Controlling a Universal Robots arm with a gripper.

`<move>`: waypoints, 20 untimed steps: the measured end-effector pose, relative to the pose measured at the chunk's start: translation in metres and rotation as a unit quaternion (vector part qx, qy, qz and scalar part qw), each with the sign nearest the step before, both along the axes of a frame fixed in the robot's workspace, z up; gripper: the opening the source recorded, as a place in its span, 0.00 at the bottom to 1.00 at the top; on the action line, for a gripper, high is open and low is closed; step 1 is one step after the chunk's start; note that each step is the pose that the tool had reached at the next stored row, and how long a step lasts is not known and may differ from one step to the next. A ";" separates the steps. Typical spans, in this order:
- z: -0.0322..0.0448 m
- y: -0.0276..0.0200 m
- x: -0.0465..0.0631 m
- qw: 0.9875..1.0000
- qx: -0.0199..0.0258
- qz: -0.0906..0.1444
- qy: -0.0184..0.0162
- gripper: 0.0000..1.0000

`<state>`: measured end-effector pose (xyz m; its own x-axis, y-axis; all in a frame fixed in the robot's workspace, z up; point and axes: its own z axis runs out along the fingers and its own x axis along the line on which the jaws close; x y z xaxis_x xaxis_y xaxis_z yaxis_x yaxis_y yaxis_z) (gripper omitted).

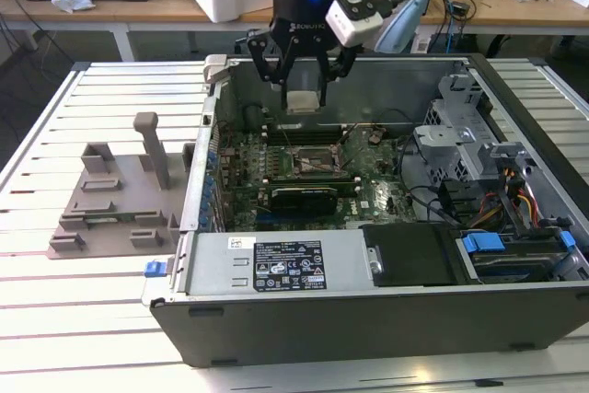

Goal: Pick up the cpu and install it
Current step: 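Pick up the cpu and move it towards the insertion slot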

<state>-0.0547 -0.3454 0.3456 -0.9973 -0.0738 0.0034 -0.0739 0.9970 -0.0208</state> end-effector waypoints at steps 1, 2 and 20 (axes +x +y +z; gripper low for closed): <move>-0.0043 0.0012 0.004 1.000 0.000 0.000 0.000 0.55; -0.0081 0.0020 0.007 1.000 0.000 0.000 0.000 0.55; -0.0580 0.0168 0.033 1.000 0.000 0.000 0.001 0.55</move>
